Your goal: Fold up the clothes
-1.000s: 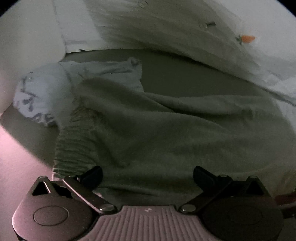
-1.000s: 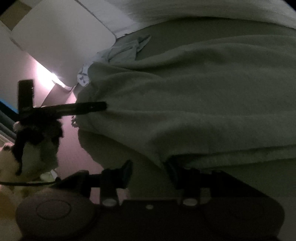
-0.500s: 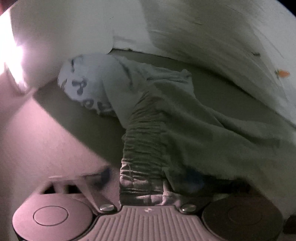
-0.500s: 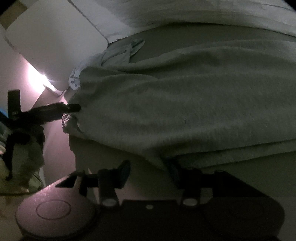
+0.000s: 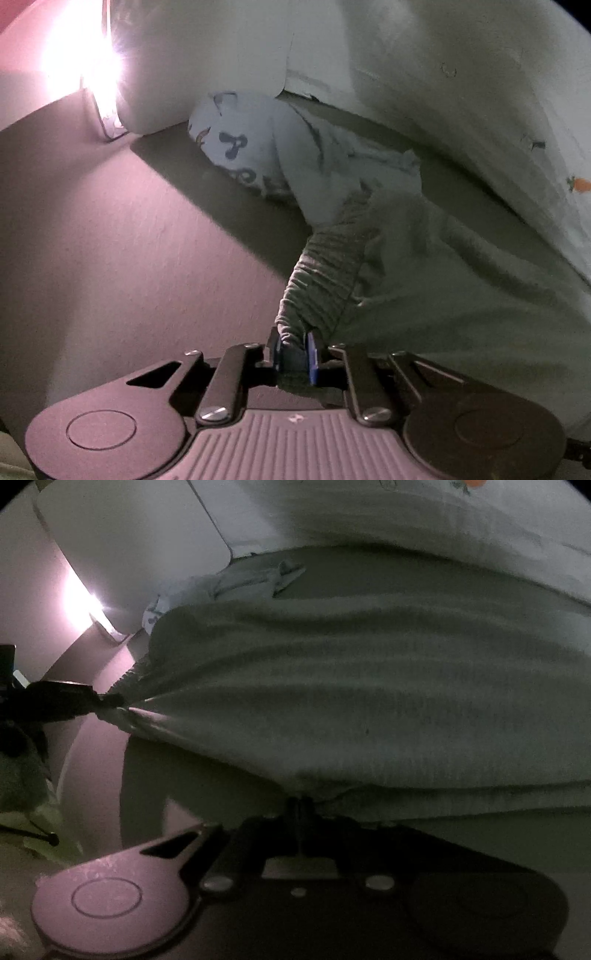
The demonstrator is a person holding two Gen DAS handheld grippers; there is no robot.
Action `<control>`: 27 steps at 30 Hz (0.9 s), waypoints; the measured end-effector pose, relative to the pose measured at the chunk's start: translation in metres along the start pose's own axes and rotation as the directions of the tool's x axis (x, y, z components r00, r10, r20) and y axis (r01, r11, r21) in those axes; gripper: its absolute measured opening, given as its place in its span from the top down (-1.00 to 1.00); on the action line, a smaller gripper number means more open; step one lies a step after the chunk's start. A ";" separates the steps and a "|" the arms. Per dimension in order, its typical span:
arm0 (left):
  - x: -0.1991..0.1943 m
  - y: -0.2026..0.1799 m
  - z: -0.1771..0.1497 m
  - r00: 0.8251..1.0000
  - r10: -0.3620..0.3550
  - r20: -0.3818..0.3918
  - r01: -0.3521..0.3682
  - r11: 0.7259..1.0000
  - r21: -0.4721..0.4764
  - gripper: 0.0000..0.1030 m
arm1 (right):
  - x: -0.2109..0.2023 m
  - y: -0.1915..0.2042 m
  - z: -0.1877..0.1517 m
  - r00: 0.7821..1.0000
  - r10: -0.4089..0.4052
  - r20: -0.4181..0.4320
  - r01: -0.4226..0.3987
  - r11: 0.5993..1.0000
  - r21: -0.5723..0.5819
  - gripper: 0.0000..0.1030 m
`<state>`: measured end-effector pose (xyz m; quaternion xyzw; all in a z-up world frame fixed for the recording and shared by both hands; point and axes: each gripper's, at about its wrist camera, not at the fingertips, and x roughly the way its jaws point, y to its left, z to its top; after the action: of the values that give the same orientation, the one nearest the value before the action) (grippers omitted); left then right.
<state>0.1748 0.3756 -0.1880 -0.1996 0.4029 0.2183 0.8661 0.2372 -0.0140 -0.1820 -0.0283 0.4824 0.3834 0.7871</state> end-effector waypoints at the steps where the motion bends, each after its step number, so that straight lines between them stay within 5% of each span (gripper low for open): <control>1: 0.000 0.000 -0.001 1.000 0.005 -0.004 -0.005 1.000 0.002 0.70 | 0.003 -0.002 -0.001 1.000 -0.001 -0.028 0.001 1.000 -0.002 0.98; 5: 0.006 0.002 0.001 0.998 0.031 -0.047 -0.032 0.999 -0.003 0.49 | -0.003 -0.008 -0.002 0.996 0.060 -0.067 -0.058 0.998 0.023 0.86; 6: 0.005 0.000 0.003 0.997 0.052 -0.050 -0.051 0.998 0.022 0.34 | -0.010 -0.011 -0.002 0.997 0.059 -0.046 -0.057 0.997 0.043 0.66; 7: 0.003 -0.004 0.004 0.996 0.073 -0.044 -0.070 0.996 0.054 0.21 | -0.020 -0.017 -0.002 0.999 0.046 -0.013 -0.045 0.997 0.070 0.26; 8: -0.001 -0.008 0.006 0.996 0.087 -0.031 -0.084 0.993 0.078 0.20 | -0.032 -0.028 -0.002 0.999 0.031 0.024 -0.034 0.992 0.119 0.13; 12: -0.023 -0.024 0.016 0.995 0.090 0.039 -0.094 0.989 0.118 -0.34 | -0.075 -0.093 -0.008 0.984 -0.061 0.170 -0.008 0.925 0.380 0.06; 14: -0.030 -0.035 0.022 0.996 0.063 0.065 -0.071 0.989 0.128 -0.40 | -0.096 -0.129 -0.015 0.941 -0.259 0.217 0.112 0.845 0.522 0.05; 16: -0.033 -0.050 0.026 0.997 0.037 0.071 -0.048 0.987 0.153 -0.41 | -0.112 -0.163 -0.021 0.831 -0.527 0.177 0.290 0.683 0.670 0.23; 18: -0.031 -0.068 0.030 0.998 0.018 0.061 -0.029 0.982 0.185 -0.42 | -0.123 -0.196 -0.025 0.778 -0.603 0.174 0.291 0.592 0.752 0.36; 20: -0.026 -0.083 0.032 0.999 0.008 0.037 -0.016 0.979 0.204 -0.43 | -0.127 -0.226 -0.026 0.750 -0.643 0.152 0.261 0.499 0.826 0.38; 24: -0.020 -0.111 0.031 1.000 0.025 0.015 -0.028 0.965 0.262 -0.43 | -0.116 -0.258 -0.020 0.707 -0.701 0.092 0.289 0.405 0.867 0.35; 27: -0.018 -0.127 0.029 1.000 0.024 0.004 -0.025 0.957 0.289 -0.43 | -0.099 -0.269 -0.022 0.712 -0.701 0.039 0.346 0.398 0.850 0.51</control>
<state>0.2513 0.2820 -0.1351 -0.0659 0.4327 0.1679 0.8833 0.3673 -0.2699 -0.2042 0.2475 0.3949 -0.1509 0.8718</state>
